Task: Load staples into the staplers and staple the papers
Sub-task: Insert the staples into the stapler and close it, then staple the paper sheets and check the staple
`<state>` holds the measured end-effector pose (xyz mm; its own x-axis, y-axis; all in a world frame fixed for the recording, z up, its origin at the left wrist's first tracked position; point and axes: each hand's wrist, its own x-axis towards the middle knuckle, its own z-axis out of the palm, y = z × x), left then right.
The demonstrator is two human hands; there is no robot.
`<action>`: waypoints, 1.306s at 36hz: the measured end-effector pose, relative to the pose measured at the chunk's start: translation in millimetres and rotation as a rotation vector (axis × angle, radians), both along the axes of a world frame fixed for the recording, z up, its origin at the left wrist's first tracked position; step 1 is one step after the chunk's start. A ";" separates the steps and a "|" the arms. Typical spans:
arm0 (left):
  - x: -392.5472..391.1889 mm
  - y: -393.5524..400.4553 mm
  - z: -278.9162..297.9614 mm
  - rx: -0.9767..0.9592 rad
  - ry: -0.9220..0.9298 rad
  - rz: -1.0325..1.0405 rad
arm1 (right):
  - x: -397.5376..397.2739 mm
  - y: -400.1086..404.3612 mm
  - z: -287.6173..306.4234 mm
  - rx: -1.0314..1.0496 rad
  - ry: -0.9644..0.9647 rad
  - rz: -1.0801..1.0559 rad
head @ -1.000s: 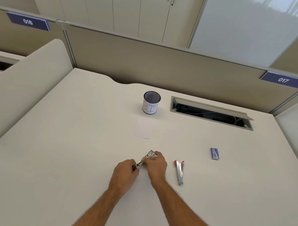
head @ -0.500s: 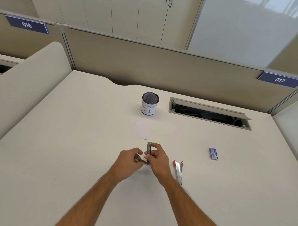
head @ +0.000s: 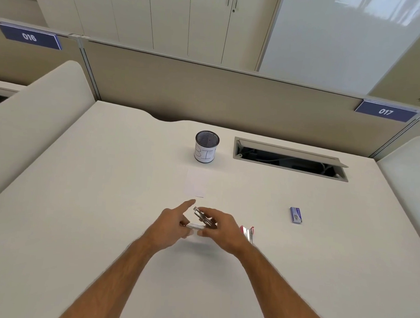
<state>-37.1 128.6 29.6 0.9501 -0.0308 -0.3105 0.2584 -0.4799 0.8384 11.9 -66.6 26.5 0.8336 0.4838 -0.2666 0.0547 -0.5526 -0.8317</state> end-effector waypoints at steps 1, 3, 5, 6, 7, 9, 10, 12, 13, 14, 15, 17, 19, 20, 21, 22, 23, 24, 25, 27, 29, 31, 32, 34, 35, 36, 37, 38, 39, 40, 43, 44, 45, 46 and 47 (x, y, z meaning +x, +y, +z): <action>0.3 1.0 0.4 0.026 0.009 -0.023 | 1.8 -0.1 0.3 -0.042 -0.026 0.028; 1.7 2.0 -0.9 0.070 0.009 -0.042 | 3.7 0.4 1.4 -0.113 -0.084 0.069; 2.8 1.6 -1.9 0.102 -0.012 -0.017 | 3.0 2.1 2.1 -0.155 -0.138 0.095; 3.4 1.1 -2.7 0.106 -0.024 0.007 | 2.2 3.2 2.4 -0.170 -0.161 0.103; 4.0 0.6 -3.1 0.104 -0.034 0.030 | 1.0 4.2 2.1 -0.176 -0.181 0.109; 4.9 0.1 -4.9 0.100 -0.046 0.054 | -1.9 6.1 1.9 -0.179 -0.204 0.112; 5.1 0.0 -5.7 0.098 -0.045 0.060 | -3.0 7.0 1.9 -0.180 -0.213 0.112; 5.0 0.7 -8.1 0.101 -0.036 0.069 | -4.5 8.1 2.1 -0.180 -0.219 0.116; 5.0 1.1 -9.3 0.108 -0.032 0.071 | -5.3 8.9 2.8 -0.182 -0.219 0.118; 5.1 1.5 -10.7 0.118 -0.027 0.070 | -5.6 9.5 2.5 -0.184 -0.220 0.121; 5.0 1.6 -11.7 0.127 -0.024 0.069 | -6.1 10.1 3.0 -0.187 -0.221 0.125; 5.5 1.2 -12.8 0.138 -0.023 0.076 | -6.7 11.4 3.7 -0.190 -0.231 0.130; 6.3 1.1 -14.3 0.144 -0.024 0.081 | -7.1 13.0 5.7 -0.201 -0.243 0.140; 6.6 1.3 -15.2 0.150 -0.026 0.081 | -6.6 13.9 6.1 -0.209 -0.250 0.147; 6.8 1.6 -15.9 0.159 -0.031 0.078 | -6.2 14.3 7.2 -0.223 -0.253 0.149; 7.4 2.2 -16.7 0.173 -0.040 0.075 | -5.7 14.7 7.8 -0.230 -0.258 0.152; 8.1 3.0 -17.7 0.189 -0.050 0.071 | -5.9 15.5 9.4 -0.240 -0.258 0.150; 8.8 3.9 -18.4 0.202 -0.056 0.066 | -5.6 16.1 9.4 -0.243 -0.253 0.149; 9.7 4.7 -18.3 0.211 -0.056 0.061 | -5.5 16.7 10.3 -0.250 -0.245 0.143; 11.3 6.1 -17.4 0.215 -0.038 0.046 | -5.6 18.4 9.5 -0.265 -0.240 0.145; 13.2 8.0 -18.1 0.214 -0.025 0.026 | -5.9 20.4 8.2 -0.289 -0.244 0.151; 14.5 10.9 -19.6 0.202 -0.025 0.012 | -7.4 23.6 5.6 -0.317 -0.263 0.135; 15.2 12.6 -20.3 0.192 -0.027 0.008 | -8.6 25.7 2.8 -0.327 -0.269 0.121; 16.4 14.7 -21.4 0.184 -0.037 0.000 | -13.3 31.6 -0.2 -0.351 -0.268 0.067; 17.5 15.6 -21.7 0.193 -0.047 -0.006 | -15.8 35.6 -0.6 -0.372 -0.260 0.037; 18.5 16.4 -21.4 0.209 -0.059 -0.012 | -17.5 39.8 -2.9 -0.396 -0.251 0.008; 19.1 17.0 -21.2 0.228 -0.072 -0.013 | -19.2 43.8 -4.0 -0.427 -0.246 -0.017; 20.1 18.1 -21.2 0.247 -0.084 -0.007 | -20.5 47.9 -5.0 -0.462 -0.243 -0.039; 21.0 19.9 -21.4 0.266 -0.094 0.005 | -21.4 52.1 -5.8 -0.493 -0.239 -0.064; 22.3 21.9 -21.9 0.284 -0.097 0.019 | -22.1 56.2 -7.4 -0.515 -0.229 -0.092; 27.0 27.4 -22.4 0.335 -0.101 0.062 | -22.5 67.8 -10.9 -0.544 -0.163 -0.173; 28.8 28.3 -22.6 0.342 -0.110 0.079 | -22.0 71.2 -12.5 -0.545 -0.141 -0.191; 31.2 29.2 -23.0 0.345 -0.120 0.092 | -21.6 74.7 -13.7 -0.543 -0.124 -0.208; 33.7 30.1 -23.6 0.347 -0.132 0.100 | -21.1 78.2 -15.3 -0.542 -0.109 -0.226; 35.6 30.1 -23.6 0.349 -0.143 0.105 | -20.7 80.6 -16.2 -0.539 -0.098 -0.243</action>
